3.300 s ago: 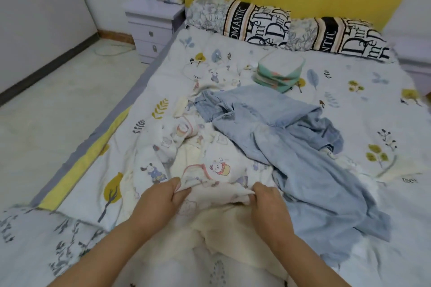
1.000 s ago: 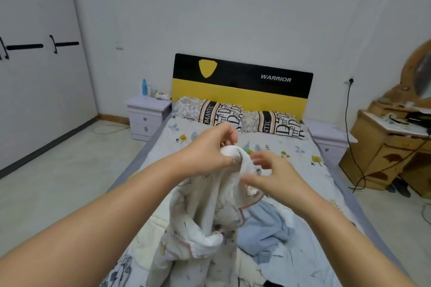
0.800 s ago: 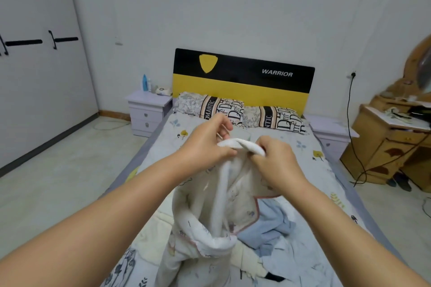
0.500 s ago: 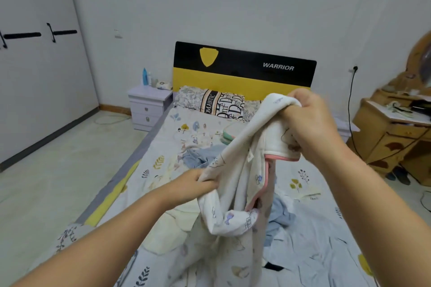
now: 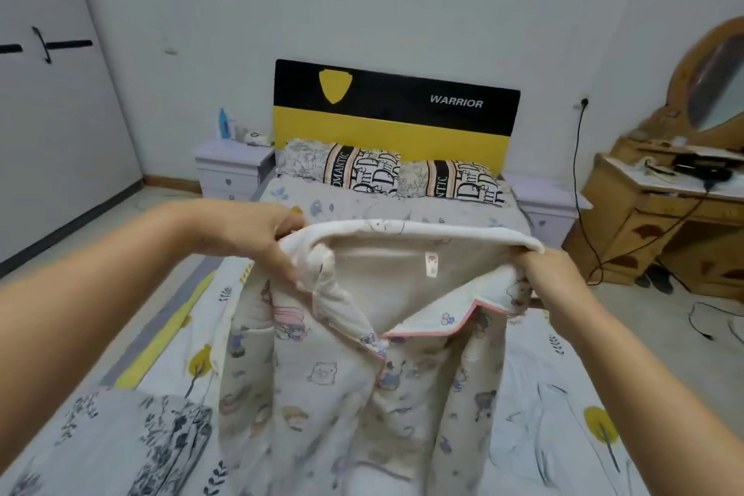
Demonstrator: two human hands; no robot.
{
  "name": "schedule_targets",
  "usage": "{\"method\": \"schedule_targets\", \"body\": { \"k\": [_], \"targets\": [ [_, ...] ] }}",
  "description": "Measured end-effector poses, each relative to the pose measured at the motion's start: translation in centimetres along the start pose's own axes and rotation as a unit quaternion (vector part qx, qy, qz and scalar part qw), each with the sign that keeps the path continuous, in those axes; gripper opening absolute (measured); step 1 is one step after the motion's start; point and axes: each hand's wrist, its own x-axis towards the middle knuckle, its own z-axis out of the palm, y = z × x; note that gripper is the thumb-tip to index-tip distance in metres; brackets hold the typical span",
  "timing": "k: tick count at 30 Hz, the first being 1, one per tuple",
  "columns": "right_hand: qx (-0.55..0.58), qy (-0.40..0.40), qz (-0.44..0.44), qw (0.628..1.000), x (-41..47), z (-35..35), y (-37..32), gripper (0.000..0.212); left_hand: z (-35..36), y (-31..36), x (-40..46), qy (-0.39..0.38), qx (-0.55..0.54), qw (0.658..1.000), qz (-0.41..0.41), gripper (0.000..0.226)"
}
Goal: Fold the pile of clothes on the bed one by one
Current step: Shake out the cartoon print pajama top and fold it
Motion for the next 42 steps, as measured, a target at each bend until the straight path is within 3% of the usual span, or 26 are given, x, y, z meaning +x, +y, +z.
{"method": "schedule_targets", "body": {
  "k": [2, 4, 8, 12, 15, 17, 19, 21, 23, 25, 28, 37, 42],
  "targets": [
    [0.009, -0.021, 0.030, 0.999, 0.3, 0.0, 1.1, 0.021, 0.8, -0.5, 0.6, 0.076, 0.065, 0.995, -0.009, 0.012],
    [0.047, -0.051, 0.039, 0.997, 0.6, 0.2, 2.1, 0.020, 1.9, -1.4, 1.3, 0.153, 0.036, 0.988, -0.005, 0.007],
    [0.090, -0.131, 0.055, 0.986, 1.2, 0.7, 4.0, 0.032, 4.0, -1.8, 2.0, 0.226, -0.070, 0.971, -0.025, 0.030],
    [0.026, -0.216, 0.039, 0.975, 2.8, 1.0, 5.8, 0.042, 4.5, -1.6, 2.4, 0.280, -0.141, 0.947, -0.061, 0.024],
    [0.120, -0.334, 0.095, 0.930, 3.8, 0.2, 5.8, 0.052, 3.9, -1.4, 2.3, 0.271, -0.152, 0.945, -0.105, 0.021],
    [0.181, -0.410, 0.102, 0.888, 4.8, -0.9, 6.0, 0.054, 3.4, -1.2, 1.7, 0.218, -0.137, 0.957, -0.135, 0.024],
    [0.125, -0.447, 0.059, 0.884, 5.5, -1.7, 6.1, 0.058, 3.2, -1.4, 1.0, 0.148, -0.137, 0.968, -0.150, 0.038],
    [-0.058, -0.390, -0.008, 0.919, 5.7, -1.9, 6.2, 0.056, 3.5, -1.7, 0.5, 0.122, -0.078, 0.974, -0.172, 0.038],
    [-0.166, -0.288, -0.087, 0.939, 5.9, -1.4, 6.2, 0.040, 4.0, -2.3, 0.6, 0.158, -0.044, 0.971, -0.174, 0.024],
    [-0.138, -0.216, -0.126, 0.958, 6.2, -0.9, 6.2, 0.027, 4.6, -2.8, 0.5, 0.211, -0.068, 0.962, -0.157, 0.015],
    [-0.068, -0.133, -0.123, 0.981, 6.6, -1.4, 6.2, 0.029, 5.0, -3.8, -0.1, 0.287, -0.153, 0.934, -0.147, 0.020],
    [-0.088, 0.023, -0.230, 0.969, 1.7, -2.0, 5.0, 0.031, 6.2, -3.5, -1.7, 0.429, -0.294, 0.848, -0.101, 0.028],
    [-0.078, 0.052, -0.242, 0.966, -4.3, -3.6, 3.3, 0.021, 6.1, -2.7, -5.5, 0.447, -0.267, 0.852, -0.058, 0.019]
  ]
}}
